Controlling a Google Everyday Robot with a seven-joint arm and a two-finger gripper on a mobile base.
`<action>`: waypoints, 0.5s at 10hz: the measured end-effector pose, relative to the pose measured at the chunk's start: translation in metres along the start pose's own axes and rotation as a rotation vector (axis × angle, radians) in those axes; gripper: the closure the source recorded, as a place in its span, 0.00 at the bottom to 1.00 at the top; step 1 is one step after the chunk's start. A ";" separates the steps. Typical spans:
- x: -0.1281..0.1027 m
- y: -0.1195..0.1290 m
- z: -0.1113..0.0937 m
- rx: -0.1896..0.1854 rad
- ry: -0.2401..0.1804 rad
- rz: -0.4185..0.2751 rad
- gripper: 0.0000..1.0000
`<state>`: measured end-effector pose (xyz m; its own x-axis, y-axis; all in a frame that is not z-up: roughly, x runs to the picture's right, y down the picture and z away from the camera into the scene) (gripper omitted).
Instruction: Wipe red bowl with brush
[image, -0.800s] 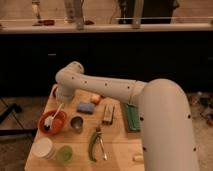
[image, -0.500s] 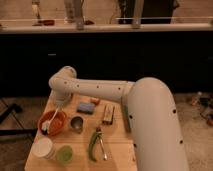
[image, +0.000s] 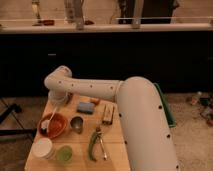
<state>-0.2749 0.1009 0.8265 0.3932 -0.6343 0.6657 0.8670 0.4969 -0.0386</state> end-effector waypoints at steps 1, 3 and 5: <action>0.005 0.002 0.001 -0.003 0.002 0.011 1.00; 0.026 0.004 0.001 -0.016 0.016 0.030 1.00; 0.038 0.005 0.004 -0.048 0.025 0.031 1.00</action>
<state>-0.2570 0.0821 0.8547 0.4274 -0.6336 0.6450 0.8675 0.4883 -0.0952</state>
